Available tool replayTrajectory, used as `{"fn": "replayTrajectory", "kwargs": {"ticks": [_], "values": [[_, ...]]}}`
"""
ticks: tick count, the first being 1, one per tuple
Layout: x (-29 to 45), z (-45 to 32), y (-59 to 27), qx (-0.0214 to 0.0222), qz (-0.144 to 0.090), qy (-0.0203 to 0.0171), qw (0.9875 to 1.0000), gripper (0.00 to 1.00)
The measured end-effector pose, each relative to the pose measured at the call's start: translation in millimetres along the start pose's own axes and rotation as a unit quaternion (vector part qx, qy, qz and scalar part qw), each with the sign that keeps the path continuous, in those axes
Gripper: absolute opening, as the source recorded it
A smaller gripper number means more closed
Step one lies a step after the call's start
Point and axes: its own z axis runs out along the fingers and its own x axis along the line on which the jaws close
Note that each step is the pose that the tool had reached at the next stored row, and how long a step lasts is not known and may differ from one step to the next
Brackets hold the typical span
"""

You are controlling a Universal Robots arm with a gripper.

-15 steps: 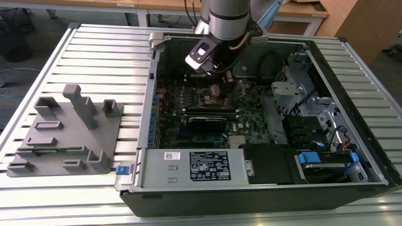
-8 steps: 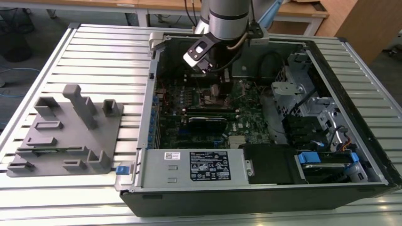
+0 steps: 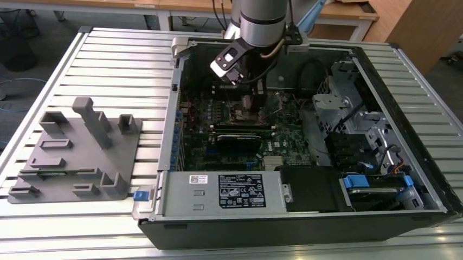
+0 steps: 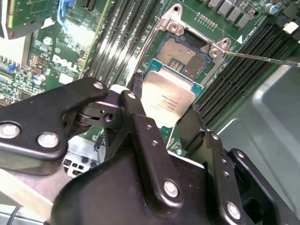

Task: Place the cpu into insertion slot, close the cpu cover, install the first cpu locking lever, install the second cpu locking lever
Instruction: 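Place the cpu into insertion slot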

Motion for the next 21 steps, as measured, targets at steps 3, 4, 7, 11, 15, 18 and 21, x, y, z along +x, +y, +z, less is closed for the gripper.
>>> {"fn": "replayTrajectory", "kwargs": {"ticks": [3,4,7,11,15,18,21], "values": [[3.1,2.9,-1.7,0.0001,0.001,-0.0001,1.0,0.54],[4.0,4.6,-2.0,0.0,0.002,-0.0001,1.0,0.54],[5.0,8.7,-2.4,0.0,0.002,-0.0002,1.0,0.54],[5.8,13.3,-4.3,0.0,0.003,-0.0002,1.0,0.54],[5.7,18.1,-7.8,0.0,0.003,-0.0003,1.0,0.54],[5.6,23.5,-8.2,0.0,0.004,-0.0005,1.0,0.54],[5.6,24.2,-8.3,0.0001,0.004,-0.0006,1.0,0.54]]}}
